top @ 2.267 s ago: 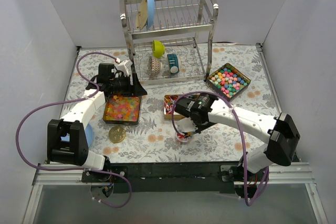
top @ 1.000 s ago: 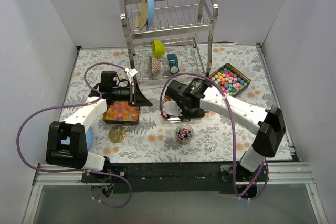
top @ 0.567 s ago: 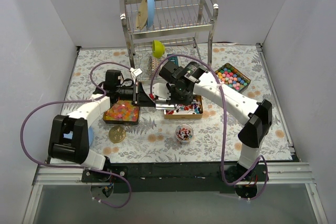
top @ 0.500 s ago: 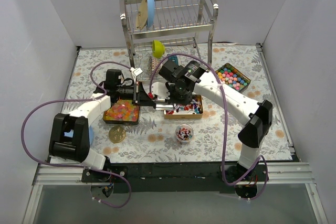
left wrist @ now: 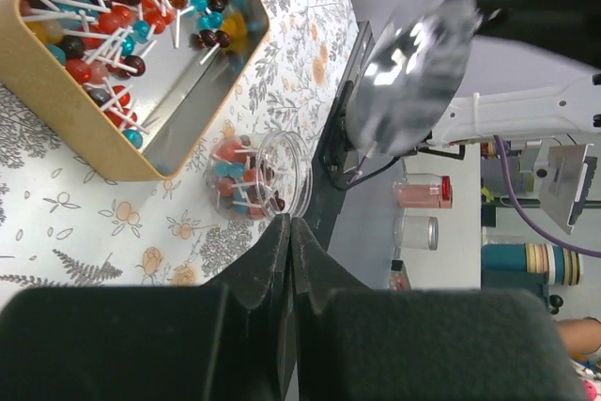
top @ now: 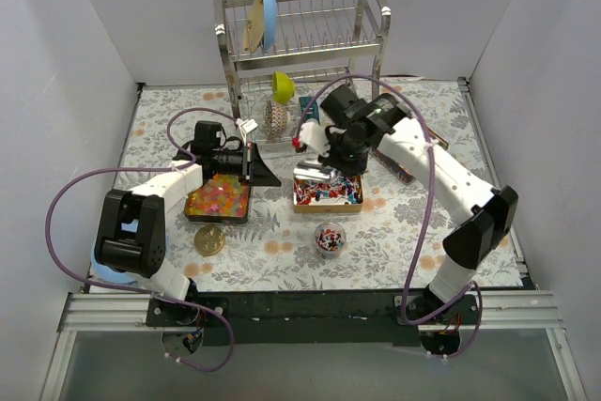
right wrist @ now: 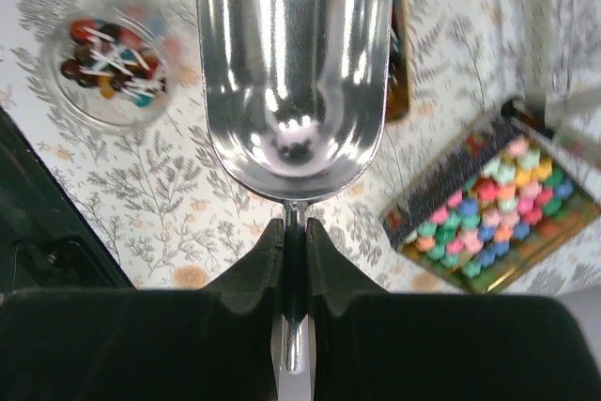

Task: Pack the candies
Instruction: Adjust the spatula, then move the storage box to the center of the board.

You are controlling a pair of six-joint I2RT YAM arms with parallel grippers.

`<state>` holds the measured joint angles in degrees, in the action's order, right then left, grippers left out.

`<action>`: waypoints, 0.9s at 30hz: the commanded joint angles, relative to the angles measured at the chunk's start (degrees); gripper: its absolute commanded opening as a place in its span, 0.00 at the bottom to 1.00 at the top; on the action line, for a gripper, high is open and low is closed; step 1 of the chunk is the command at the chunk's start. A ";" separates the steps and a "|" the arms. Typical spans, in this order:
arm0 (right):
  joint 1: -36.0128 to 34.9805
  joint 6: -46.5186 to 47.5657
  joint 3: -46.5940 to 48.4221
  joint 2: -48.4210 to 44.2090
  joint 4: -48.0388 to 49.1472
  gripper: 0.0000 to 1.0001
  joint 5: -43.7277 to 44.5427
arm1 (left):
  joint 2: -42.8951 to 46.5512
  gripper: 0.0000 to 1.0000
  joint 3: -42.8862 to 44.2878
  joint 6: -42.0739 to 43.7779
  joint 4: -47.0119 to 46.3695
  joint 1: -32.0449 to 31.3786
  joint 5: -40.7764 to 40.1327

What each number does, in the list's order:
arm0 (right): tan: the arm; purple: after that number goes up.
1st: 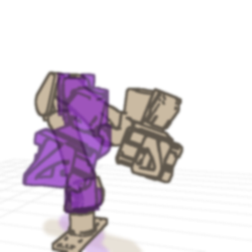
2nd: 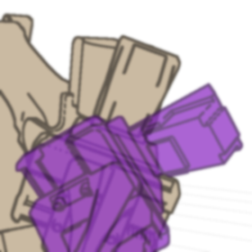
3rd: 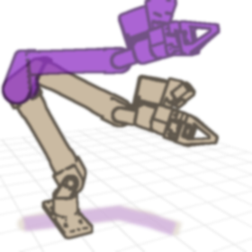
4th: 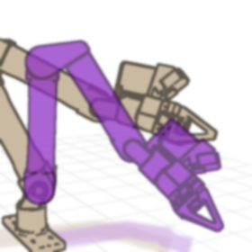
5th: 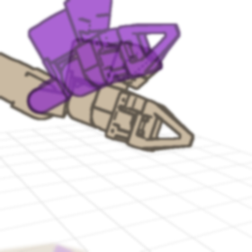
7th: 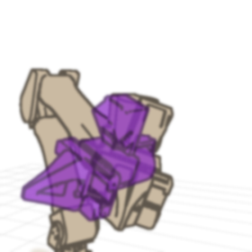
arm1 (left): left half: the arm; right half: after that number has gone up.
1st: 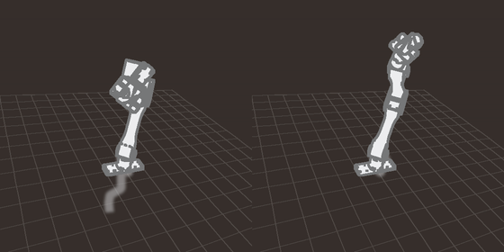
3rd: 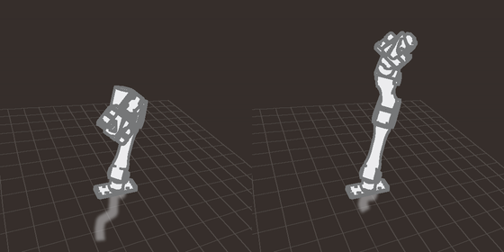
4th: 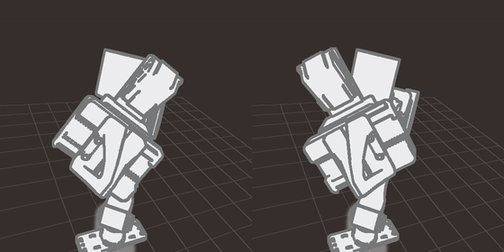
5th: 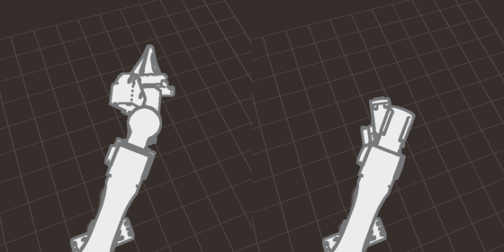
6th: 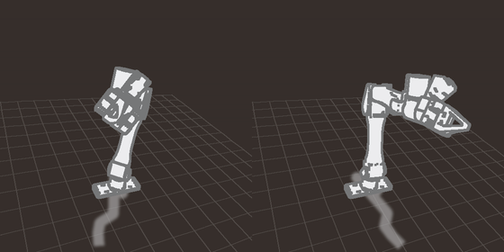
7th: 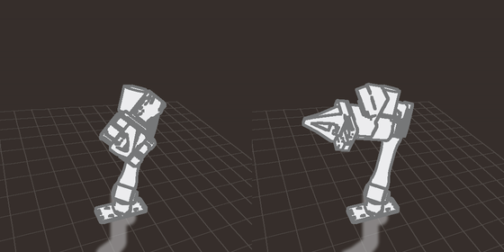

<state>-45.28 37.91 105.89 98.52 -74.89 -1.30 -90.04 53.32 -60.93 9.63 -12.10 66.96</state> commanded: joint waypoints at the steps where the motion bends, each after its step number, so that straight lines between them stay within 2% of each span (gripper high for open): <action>1: 8.88 0.49 -3.22 -6.84 0.10 0.01 -0.64 | -0.84 0.01 2.84 0.46 -0.93 0.14 -1.30; 6: 17.13 3.48 -13.85 -12.73 1.06 0.01 1.04 | -1.28 0.03 3.46 1.24 -0.23 0.06 -1.39; 8: 20.21 4.45 -17.71 -15.62 4.30 0.01 1.04 | -1.28 0.03 3.20 1.69 0.13 0.06 -1.48; 11: 29.17 5.86 -24.13 -19.23 10.72 0.01 -3.26 | -1.28 0.03 2.58 2.13 0.48 0.14 -1.83; 14: 34.37 5.77 -27.40 -18.02 10.48 0.01 -3.27 | -1.45 0.04 2.32 2.92 1.01 0.14 -2.27; 18: 38.76 4.37 -24.25 -13.89 8.98 0.01 -0.47 | -1.72 0.04 2.49 3.53 1.53 0.06 -2.97; 19: 39.03 5.06 -21.36 -11.71 8.89 0.01 3.81 | -1.81 0.04 2.40 3.62 1.45 0.06 -3.15; 23: 40.35 8.14 -13.44 -5.89 8.36 0.01 11.83 | -2.24 0.04 2.31 3.89 1.01 0.06 -4.03; 27: 40.71 12.96 -10.00 -1.50 8.96 0.01 19.82 | -1.81 0.04 2.32 4.15 0.74 0.06 -4.64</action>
<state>-5.21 45.45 91.55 94.85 -67.11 8.64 -92.40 54.92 -58.11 10.44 -12.10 63.13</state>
